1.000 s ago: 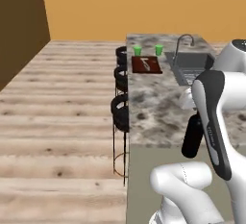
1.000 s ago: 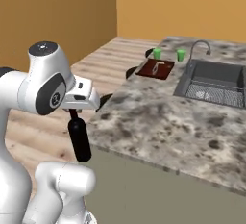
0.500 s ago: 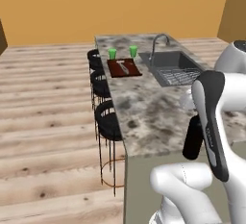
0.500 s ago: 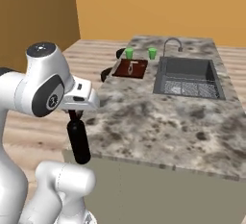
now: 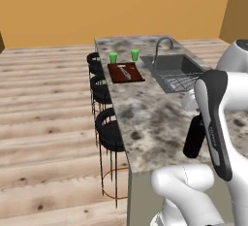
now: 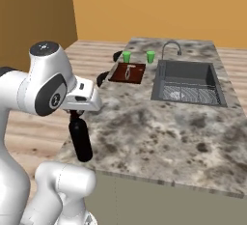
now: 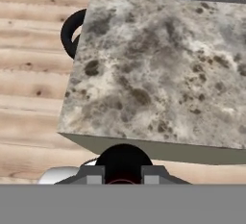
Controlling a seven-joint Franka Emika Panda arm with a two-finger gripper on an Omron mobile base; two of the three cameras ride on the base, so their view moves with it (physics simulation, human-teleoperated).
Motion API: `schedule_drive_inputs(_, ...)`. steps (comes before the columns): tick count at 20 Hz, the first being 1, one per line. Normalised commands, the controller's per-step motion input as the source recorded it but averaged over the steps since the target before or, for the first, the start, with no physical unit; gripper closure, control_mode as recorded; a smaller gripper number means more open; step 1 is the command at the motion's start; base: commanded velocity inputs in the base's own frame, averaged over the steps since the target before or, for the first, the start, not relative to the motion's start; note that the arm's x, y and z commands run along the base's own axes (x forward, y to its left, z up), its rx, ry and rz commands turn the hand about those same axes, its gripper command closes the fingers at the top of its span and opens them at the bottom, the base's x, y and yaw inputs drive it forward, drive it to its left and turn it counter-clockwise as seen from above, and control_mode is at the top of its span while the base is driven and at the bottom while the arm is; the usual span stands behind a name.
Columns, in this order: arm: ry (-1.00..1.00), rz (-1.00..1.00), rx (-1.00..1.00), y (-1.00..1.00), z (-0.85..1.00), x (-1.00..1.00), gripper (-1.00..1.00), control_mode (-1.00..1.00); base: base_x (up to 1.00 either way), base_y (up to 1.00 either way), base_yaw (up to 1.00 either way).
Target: Place the drinks on the dining counter in a tight cluster.
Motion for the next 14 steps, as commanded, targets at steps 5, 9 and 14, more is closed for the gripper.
schedule_drive_inputs(5,0.00,0.00,0.00,0.00,0.00,0.00,1.00,1.00,0.00,0.00,0.00)
schedule_drive_inputs(9,0.00,0.00,0.00,0.00,0.00,0.00,1.00,1.00,0.00,0.00,0.00)
schedule_drive_inputs(14,0.00,-0.02,0.00,0.17,0.00,0.15,1.00,-1.00,0.00,0.00,0.00)
